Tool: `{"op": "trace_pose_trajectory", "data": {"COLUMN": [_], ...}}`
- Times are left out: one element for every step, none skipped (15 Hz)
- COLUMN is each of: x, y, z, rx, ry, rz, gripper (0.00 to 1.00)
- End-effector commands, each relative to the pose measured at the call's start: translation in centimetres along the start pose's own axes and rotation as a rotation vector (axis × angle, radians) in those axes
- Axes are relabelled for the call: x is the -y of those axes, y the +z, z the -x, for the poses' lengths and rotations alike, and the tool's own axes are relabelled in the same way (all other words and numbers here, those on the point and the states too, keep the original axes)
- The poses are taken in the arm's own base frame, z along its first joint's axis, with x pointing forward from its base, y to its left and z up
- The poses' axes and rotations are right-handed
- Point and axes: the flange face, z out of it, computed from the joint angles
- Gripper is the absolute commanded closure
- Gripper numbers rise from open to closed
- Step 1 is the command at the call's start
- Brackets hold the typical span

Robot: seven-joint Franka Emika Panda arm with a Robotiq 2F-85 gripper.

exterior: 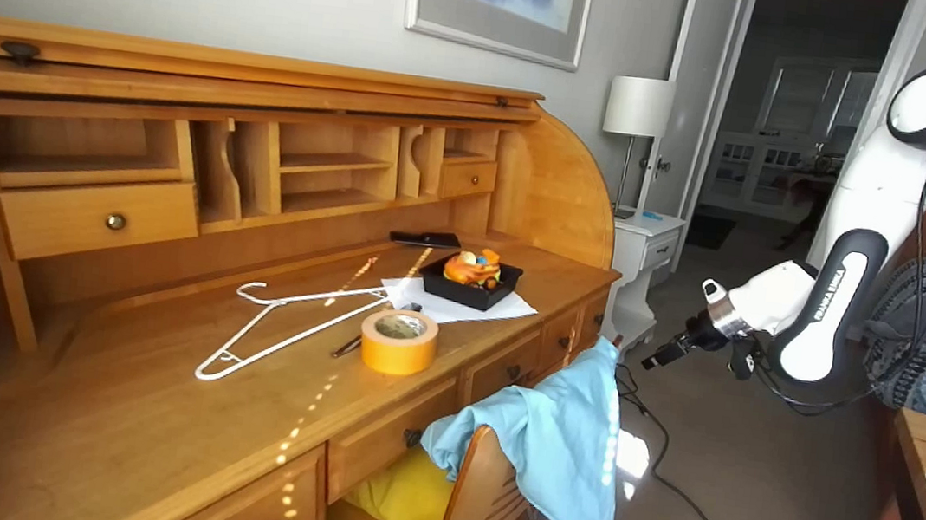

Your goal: Open the topmost drawer on the bottom part of the cabinet.

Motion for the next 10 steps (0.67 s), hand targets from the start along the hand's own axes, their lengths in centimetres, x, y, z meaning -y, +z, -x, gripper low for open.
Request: {"op": "trace_pose_trajectory", "data": {"x": [-1.8,-2.0,-1.9,-1.9,-1.8,-1.7,-1.8,-1.7,-1.7,-1.6], "y": [0.7,0.8,0.7,0.8,0.8,0.8,0.9,0.9,1.0,1.2], "z": [-1.1,-1.5,-1.9,-2.3,-2.5,-2.7,-2.9,-3.2,-3.5,-3.8], "rx": [-0.058,-0.066,-0.072,-0.078,-0.081,-0.08,-0.081,-0.086,-0.082,-0.082], "ry": [-0.006,-0.013,-0.015,-0.018,-0.025,-0.022,-0.02,-0.016,-0.014,-0.003], "rz": [0.03,0.035,0.031,0.031,0.033,0.028,0.035,0.034,0.047,0.055], "gripper": [0.0,0.0,0.0,0.0,0.0,0.0,0.0,0.0,0.0,0.0]}}
